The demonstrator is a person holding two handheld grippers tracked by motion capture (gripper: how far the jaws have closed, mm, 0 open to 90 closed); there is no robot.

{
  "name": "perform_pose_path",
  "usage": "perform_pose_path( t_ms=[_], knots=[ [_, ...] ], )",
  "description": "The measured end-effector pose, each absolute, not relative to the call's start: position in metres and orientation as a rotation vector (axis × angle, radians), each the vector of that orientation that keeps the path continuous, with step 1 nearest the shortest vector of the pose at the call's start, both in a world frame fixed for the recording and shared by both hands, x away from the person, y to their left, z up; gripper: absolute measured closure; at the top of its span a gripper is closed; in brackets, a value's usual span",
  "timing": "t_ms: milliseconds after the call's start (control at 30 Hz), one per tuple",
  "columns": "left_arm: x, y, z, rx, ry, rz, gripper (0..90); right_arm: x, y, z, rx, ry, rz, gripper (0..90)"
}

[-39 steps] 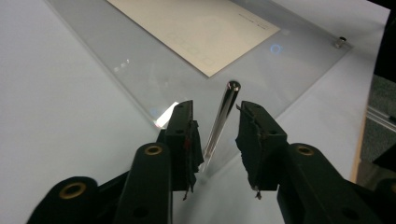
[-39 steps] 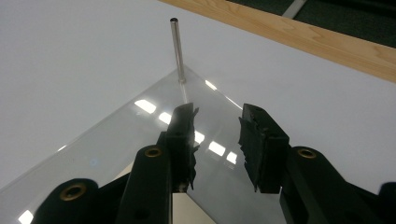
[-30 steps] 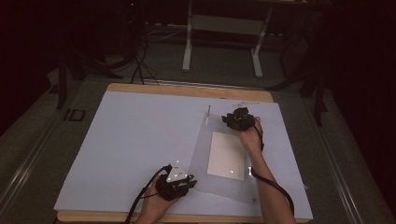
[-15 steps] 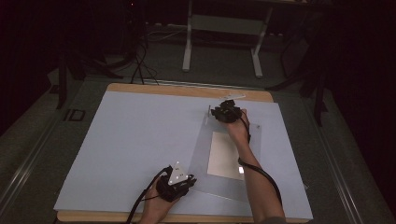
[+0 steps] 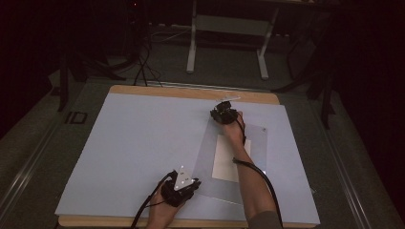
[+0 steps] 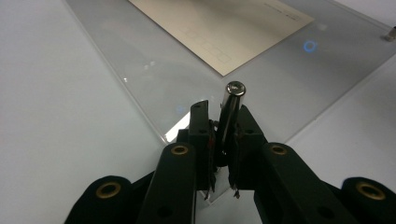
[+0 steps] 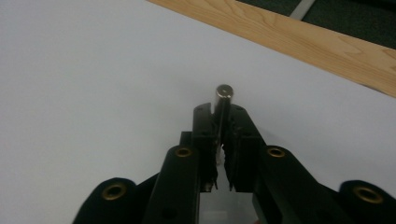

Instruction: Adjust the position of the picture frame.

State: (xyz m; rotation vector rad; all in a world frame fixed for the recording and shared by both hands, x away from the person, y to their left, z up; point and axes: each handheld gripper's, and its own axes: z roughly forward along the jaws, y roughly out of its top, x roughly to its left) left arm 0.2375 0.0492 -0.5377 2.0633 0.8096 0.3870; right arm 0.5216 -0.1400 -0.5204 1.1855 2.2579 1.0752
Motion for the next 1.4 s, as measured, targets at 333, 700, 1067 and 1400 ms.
perform_pose_path(
  t_ms=[333,700,1067,1400],
  knots=[
    [0.239,0.05,-0.538,2.048,0.815,0.362,84.6,0.521,-0.133,-0.518,1.157,2.269,0.992,85.3],
    [0.245,0.06,-0.537,1.985,0.885,0.293,83.9,0.521,-0.127,-0.512,1.126,2.265,0.875,84.6],
    [0.254,0.082,-0.527,1.91,0.95,0.288,83.5,0.516,-0.141,-0.497,1.121,2.233,0.805,83.9],
    [0.267,0.11,-0.509,1.86,0.992,0.347,83.3,0.507,-0.156,-0.466,1.1,2.174,0.843,84.2]
  ],
)
